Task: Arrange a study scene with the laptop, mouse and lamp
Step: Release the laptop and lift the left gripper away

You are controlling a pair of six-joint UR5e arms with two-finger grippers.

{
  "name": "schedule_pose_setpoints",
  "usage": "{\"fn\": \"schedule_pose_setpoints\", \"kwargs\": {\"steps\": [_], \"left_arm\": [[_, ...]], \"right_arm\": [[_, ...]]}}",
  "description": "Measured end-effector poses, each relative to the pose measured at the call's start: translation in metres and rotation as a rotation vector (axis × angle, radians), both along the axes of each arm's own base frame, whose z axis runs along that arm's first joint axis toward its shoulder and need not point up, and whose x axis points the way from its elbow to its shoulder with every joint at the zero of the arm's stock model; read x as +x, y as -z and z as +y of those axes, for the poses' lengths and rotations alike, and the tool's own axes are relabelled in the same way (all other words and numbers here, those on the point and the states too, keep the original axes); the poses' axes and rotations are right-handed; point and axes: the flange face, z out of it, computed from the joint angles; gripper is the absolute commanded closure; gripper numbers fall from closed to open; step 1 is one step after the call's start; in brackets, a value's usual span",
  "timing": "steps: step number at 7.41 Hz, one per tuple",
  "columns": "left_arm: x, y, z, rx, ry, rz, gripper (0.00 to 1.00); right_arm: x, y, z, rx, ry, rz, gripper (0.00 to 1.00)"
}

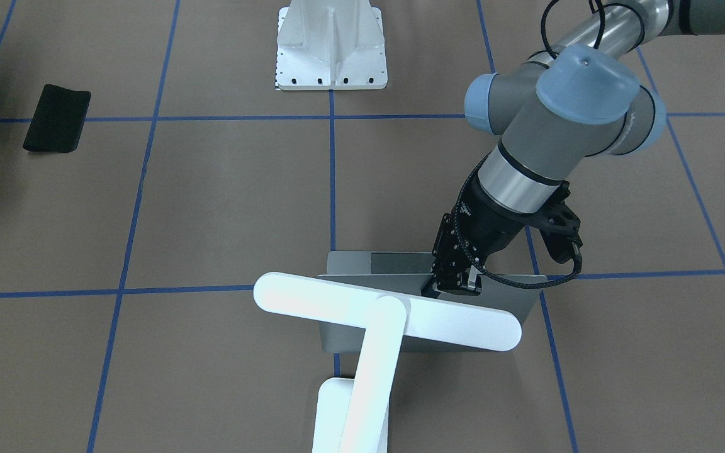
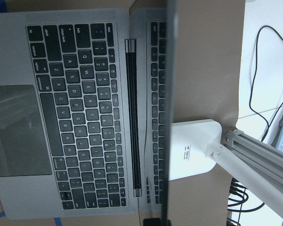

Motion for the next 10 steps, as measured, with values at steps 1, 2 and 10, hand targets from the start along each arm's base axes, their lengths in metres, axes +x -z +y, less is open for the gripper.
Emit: {"fn": "schedule_pose_setpoints", "kwargs": {"steps": [1, 2, 10], "left_arm": [[0.012, -0.004, 0.000, 0.010, 0.013, -0.008, 1.00], [0.021, -0.009, -0.001, 0.019, 0.025, -0.014, 1.00], [-0.003, -0.033, 0.033, 0.132, -0.032, -0.043, 0.01]], "right_arm": [[0.000, 0.000, 0.000, -0.002, 0.000, 0.000, 0.00], [0.000, -0.001, 0.000, -0.003, 0.000, 0.001, 0.00], [-0.001, 0.001, -0.003, 0.001, 0.000, -0.001, 0.00]]}}
